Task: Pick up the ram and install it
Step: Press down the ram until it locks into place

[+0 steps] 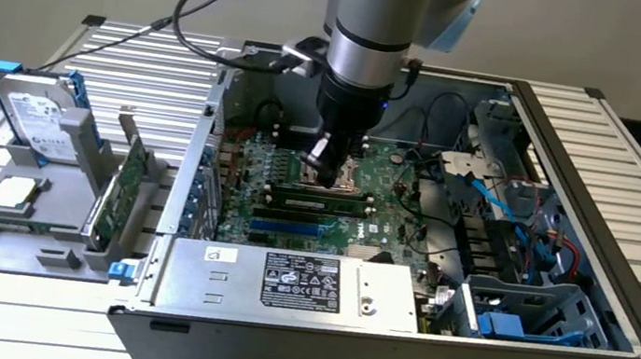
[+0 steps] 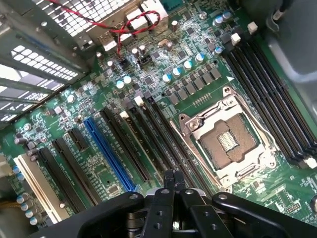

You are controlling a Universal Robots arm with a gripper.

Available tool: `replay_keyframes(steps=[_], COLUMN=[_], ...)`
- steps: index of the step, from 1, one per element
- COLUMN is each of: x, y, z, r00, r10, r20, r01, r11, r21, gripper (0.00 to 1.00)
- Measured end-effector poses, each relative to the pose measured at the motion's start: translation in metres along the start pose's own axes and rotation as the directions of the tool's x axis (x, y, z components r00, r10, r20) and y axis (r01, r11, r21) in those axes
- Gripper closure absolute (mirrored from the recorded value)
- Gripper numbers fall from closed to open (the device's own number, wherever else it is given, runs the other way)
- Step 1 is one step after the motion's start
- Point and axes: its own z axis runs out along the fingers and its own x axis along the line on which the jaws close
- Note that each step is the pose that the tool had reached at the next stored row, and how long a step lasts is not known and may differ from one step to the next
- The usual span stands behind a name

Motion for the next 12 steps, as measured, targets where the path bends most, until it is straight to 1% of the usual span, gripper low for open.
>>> replay_keyframes(steps=[3, 6, 9, 12], x=[0.0000, 0.0000, 0.0000, 0.0000], y=[0.0000, 0.0000, 0.0000, 0.0000], z=[0.0000, 0.0000, -0.0001, -0.0001], r00=[0.9989, 0.9955, 0.9898, 0.9820], r10=[0.047, 0.094, 0.142, 0.188], r20=[0.0030, 0.0058, 0.0087, 0.0114], r01=[-0.047, -0.094, -0.142, -0.188], r11=[0.9989, 0.9955, 0.9899, 0.9821], r21=[-0.0009, -0.0019, -0.0031, -0.0044], gripper=[0.89, 0.89, 0.89, 0.89])
